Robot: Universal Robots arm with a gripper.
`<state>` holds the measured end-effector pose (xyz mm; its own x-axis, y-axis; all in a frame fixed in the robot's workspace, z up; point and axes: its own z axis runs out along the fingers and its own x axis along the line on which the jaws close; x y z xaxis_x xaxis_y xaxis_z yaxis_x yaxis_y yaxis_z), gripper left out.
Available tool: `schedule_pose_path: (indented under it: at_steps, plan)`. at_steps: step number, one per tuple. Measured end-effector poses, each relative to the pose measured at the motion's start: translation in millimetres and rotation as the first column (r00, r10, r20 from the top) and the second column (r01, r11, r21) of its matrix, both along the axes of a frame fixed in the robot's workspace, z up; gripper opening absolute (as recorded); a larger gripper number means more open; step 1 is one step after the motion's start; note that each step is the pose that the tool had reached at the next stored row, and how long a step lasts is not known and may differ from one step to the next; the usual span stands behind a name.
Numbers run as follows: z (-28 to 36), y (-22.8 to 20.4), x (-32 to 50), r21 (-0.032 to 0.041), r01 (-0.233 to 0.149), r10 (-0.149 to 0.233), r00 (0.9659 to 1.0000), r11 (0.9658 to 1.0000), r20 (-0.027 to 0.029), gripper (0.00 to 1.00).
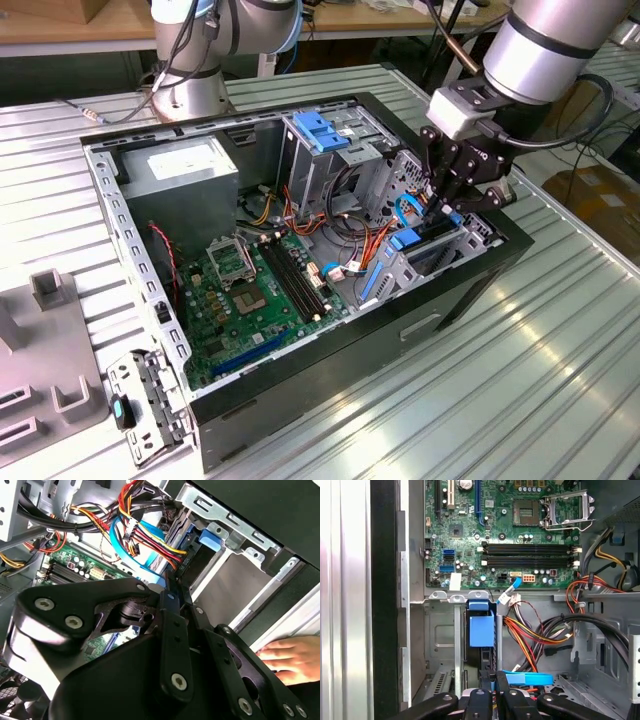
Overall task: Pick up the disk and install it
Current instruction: 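Insert the second disk wire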
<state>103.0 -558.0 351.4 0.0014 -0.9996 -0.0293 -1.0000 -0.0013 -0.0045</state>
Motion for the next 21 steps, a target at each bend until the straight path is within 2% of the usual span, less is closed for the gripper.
schedule_pose_path:
  at_steps: [5, 11, 21]
  plan:
    - [-1.7, -0.6, -0.4, 0.0001, -0.021, 0.021, 0.9998, 0.9998, 0.0043, 0.16]
    - [-3.4, -0.6, -0.4, 0.0001, -0.021, 0.021, 0.9998, 0.9998, 0.0045, 0.16]
    - [-1.9, -0.6, -0.3, 0.0004, -0.021, 0.021, 0.9998, 0.9998, 0.0065, 0.16]
